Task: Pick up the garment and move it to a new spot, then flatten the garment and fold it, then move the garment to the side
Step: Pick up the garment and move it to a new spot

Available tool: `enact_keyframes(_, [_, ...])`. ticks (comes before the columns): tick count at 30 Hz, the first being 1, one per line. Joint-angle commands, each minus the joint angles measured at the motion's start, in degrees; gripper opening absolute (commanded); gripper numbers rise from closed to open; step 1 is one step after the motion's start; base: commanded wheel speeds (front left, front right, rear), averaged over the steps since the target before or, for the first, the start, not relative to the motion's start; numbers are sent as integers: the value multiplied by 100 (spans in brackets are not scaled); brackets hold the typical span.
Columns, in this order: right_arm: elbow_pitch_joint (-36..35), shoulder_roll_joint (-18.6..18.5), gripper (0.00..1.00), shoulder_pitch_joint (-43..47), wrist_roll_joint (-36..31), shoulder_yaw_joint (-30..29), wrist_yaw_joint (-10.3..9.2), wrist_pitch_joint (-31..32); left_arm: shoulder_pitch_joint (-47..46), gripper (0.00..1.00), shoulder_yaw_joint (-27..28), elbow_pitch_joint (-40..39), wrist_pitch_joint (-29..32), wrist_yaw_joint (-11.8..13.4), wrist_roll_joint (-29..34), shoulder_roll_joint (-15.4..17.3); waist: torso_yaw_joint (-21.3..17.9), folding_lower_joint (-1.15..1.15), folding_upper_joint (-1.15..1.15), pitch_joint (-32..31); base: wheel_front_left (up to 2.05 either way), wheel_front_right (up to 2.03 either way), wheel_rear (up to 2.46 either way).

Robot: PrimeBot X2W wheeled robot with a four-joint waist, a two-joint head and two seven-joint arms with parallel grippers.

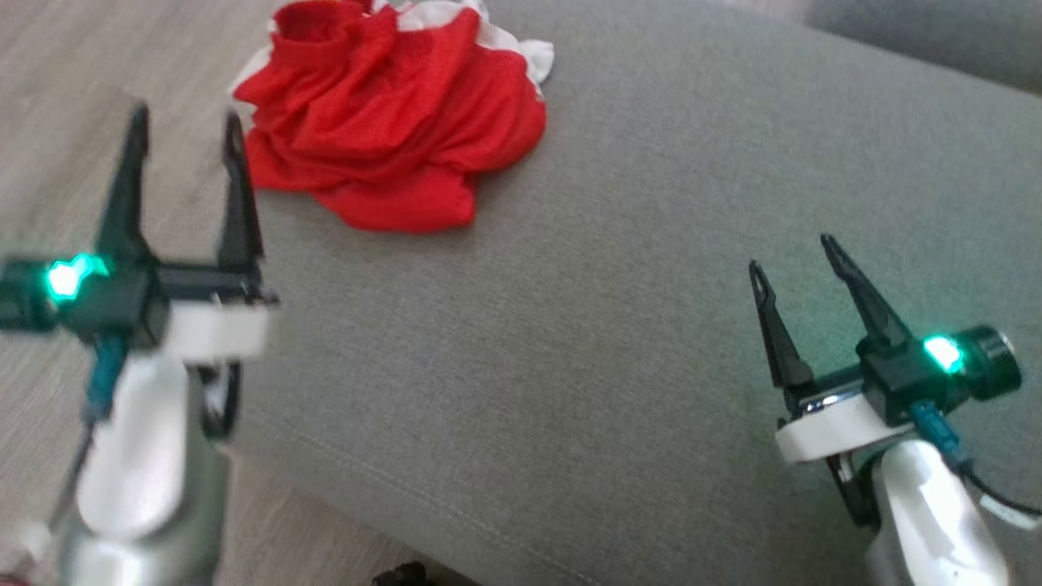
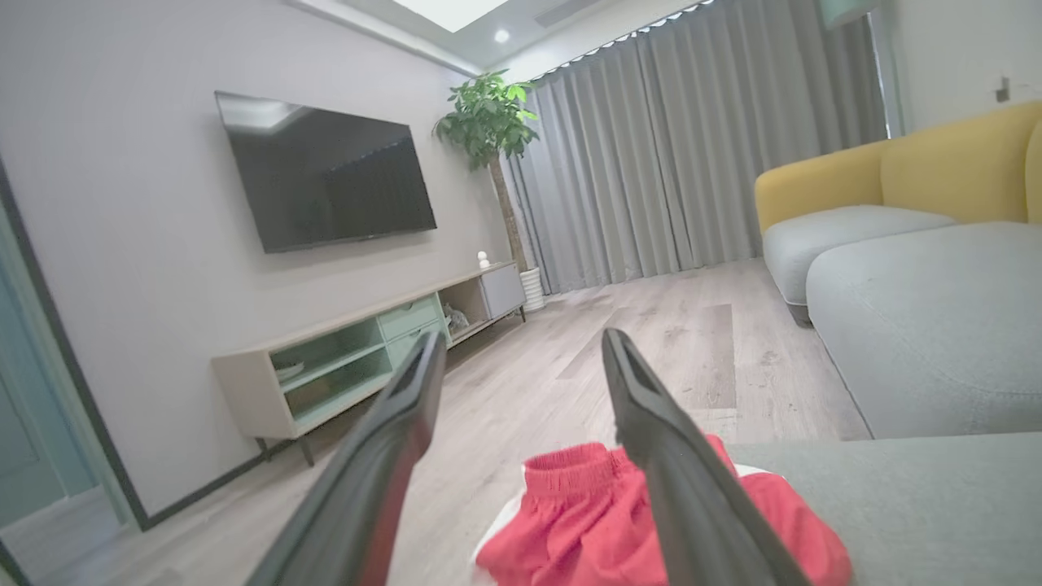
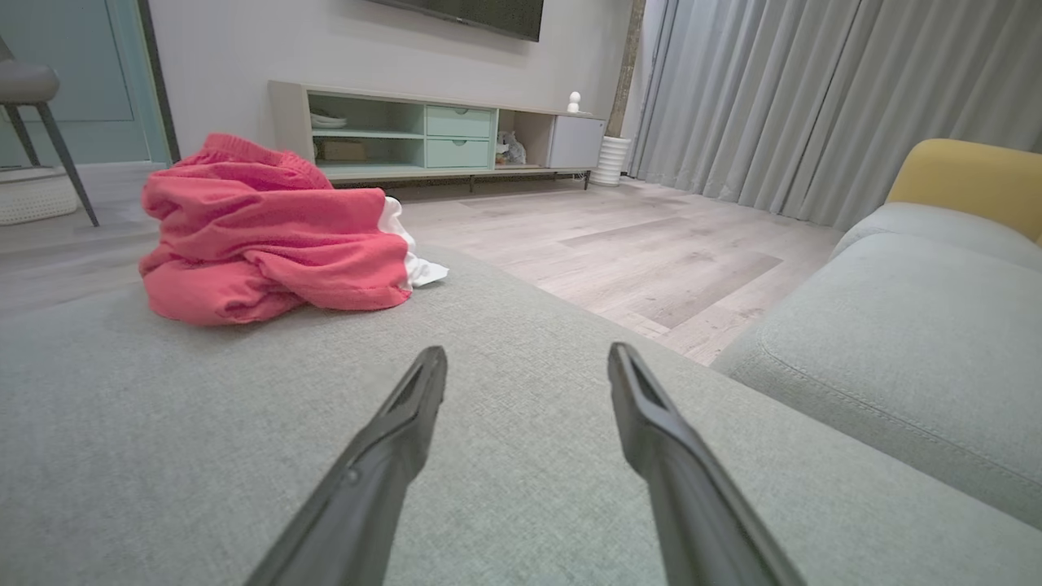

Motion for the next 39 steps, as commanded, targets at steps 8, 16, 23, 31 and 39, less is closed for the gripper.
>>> enact_keyframes(8, [-356,-402,100,-578,-133,194,-4,-61,-2138,100,71,1848,225,-156,279,740,-771,-1,0,928,0,0,0])
enact_keyframes(16, [-520,-586,100,-856,-215,209,-4,-61,-3585,100,-7,3641,1095,-268,267,917,-1241,-1,0,1546,0,0,0])
enact_keyframes(23, [-602,-562,100,-956,-234,149,-4,-61,-3955,100,-4,4900,1685,-418,63,1261,-1509,-1,0,1761,0,0,0])
enact_keyframes(31, [-589,-523,100,-999,-251,73,-4,-61,-4060,0,92,5431,1321,-96,-26,1419,-1472,-1,0,1823,0,0,0])
enact_keyframes(39, [-510,-350,100,-866,-130,311,-4,-61,-4348,0,217,5531,629,-274,-330,1410,-1521,-1,0,1229,0,0,0])
